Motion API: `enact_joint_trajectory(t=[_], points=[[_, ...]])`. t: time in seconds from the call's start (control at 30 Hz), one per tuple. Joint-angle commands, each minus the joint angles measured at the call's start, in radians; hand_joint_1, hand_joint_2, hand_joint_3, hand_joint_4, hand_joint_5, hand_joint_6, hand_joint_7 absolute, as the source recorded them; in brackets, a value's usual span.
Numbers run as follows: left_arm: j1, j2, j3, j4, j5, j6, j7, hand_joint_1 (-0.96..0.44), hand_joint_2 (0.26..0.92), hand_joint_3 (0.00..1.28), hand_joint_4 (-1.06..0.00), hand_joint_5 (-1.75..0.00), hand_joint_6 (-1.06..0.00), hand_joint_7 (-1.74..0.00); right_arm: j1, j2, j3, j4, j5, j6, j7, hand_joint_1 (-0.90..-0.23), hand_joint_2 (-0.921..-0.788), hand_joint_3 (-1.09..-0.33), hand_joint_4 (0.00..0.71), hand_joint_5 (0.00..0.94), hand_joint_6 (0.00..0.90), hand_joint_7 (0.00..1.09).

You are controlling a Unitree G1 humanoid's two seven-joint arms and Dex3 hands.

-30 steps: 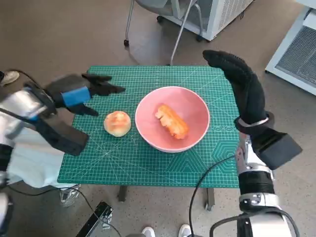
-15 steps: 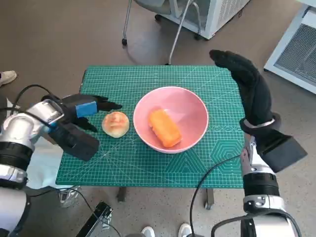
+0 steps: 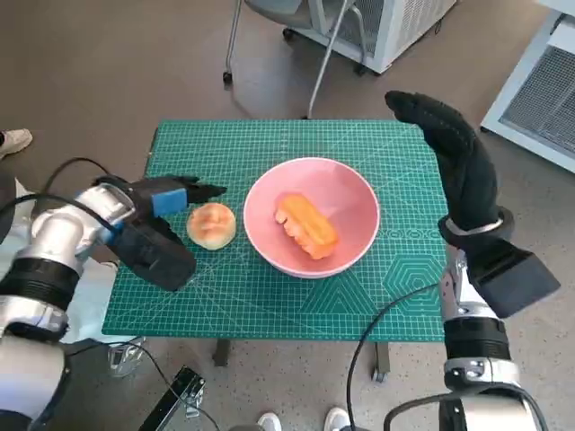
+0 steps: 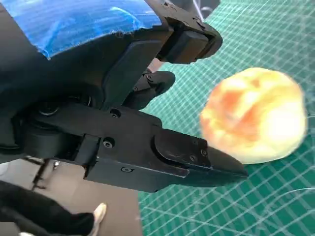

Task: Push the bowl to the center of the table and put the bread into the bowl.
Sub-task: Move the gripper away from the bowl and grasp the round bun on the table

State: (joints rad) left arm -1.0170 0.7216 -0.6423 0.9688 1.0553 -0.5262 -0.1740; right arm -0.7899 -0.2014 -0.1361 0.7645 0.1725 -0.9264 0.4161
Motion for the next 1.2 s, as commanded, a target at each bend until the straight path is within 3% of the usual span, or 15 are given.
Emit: enact_joint_trajectory(t=[0.03, 0.4, 0.7, 1.07, 1.1, 1.13, 1.17, 1.2], points=[[-0.013, -0.015, -0.016, 0.027, -0.002, -0.005, 0.033, -0.3, 0.732, 0.0, 0.0, 0.0, -0.14, -0.01, 0.029, -0.004, 0.001, -0.003, -0.003, 0.013, -0.005, -0.594, -0.921, -0.78, 0.303, 0.004, -0.001, 0.67], [-0.032, -0.071, -0.058, 0.104, 0.007, 0.024, 0.064, -0.28, 0.738, 0.0, -0.01, -0.01, -0.17, -0.02, 0.037, -0.004, 0.0, -0.008, 0.005, 0.016, 0.001, -0.592, -0.921, -0.781, 0.304, 0.004, -0.001, 0.67], [-0.047, -0.121, -0.085, 0.176, 0.0, 0.035, 0.088, -0.2, 0.756, 0.01, -0.13, -0.04, -0.28, -0.06, 0.04, -0.002, 0.0, -0.01, 0.008, 0.018, 0.001, -0.603, -0.921, -0.779, 0.303, 0.004, -0.001, 0.67], [-0.048, -0.142, -0.124, 0.22, 0.012, 0.004, 0.184, -0.04, 0.888, 0.02, -0.6, -0.05, -0.71, -0.15, 0.043, 0.0, -0.002, -0.01, 0.011, 0.023, -0.001, -0.6, -0.921, -0.78, 0.303, 0.004, -0.001, 0.67], [-0.049, -0.142, -0.131, 0.225, 0.016, 0.004, 0.194, -0.1, 0.894, 0.05, -0.63, -0.05, -0.69, -0.38, 0.043, 0.001, -0.002, -0.01, 0.011, 0.023, -0.001, -0.599, -0.921, -0.78, 0.303, 0.004, -0.001, 0.67], [-0.05, -0.14, -0.137, 0.227, 0.02, 0.002, 0.203, -0.19, 0.904, 0.1, -0.69, -0.06, -0.64, -0.73, 0.044, 0.001, -0.002, -0.01, 0.011, 0.023, -0.001, -0.598, -0.921, -0.78, 0.303, 0.004, -0.001, 0.67], [-0.051, -0.139, -0.142, 0.23, 0.023, 0.001, 0.21, -0.12, 0.91, 0.13, -0.62, -0.48, -0.62, -0.95, 0.044, 0.001, -0.002, -0.009, 0.011, 0.023, -0.001, -0.598, -0.921, -0.78, 0.303, 0.004, -0.001, 0.67], [-0.054, -0.137, -0.147, 0.233, 0.024, -0.002, 0.215, -0.1, 0.912, 0.14, -0.59, -0.64, -0.61, -1.03, 0.045, 0.002, -0.002, -0.01, 0.01, 0.023, -0.002, -0.597, -0.921, -0.78, 0.303, 0.004, -0.001, 0.67]])
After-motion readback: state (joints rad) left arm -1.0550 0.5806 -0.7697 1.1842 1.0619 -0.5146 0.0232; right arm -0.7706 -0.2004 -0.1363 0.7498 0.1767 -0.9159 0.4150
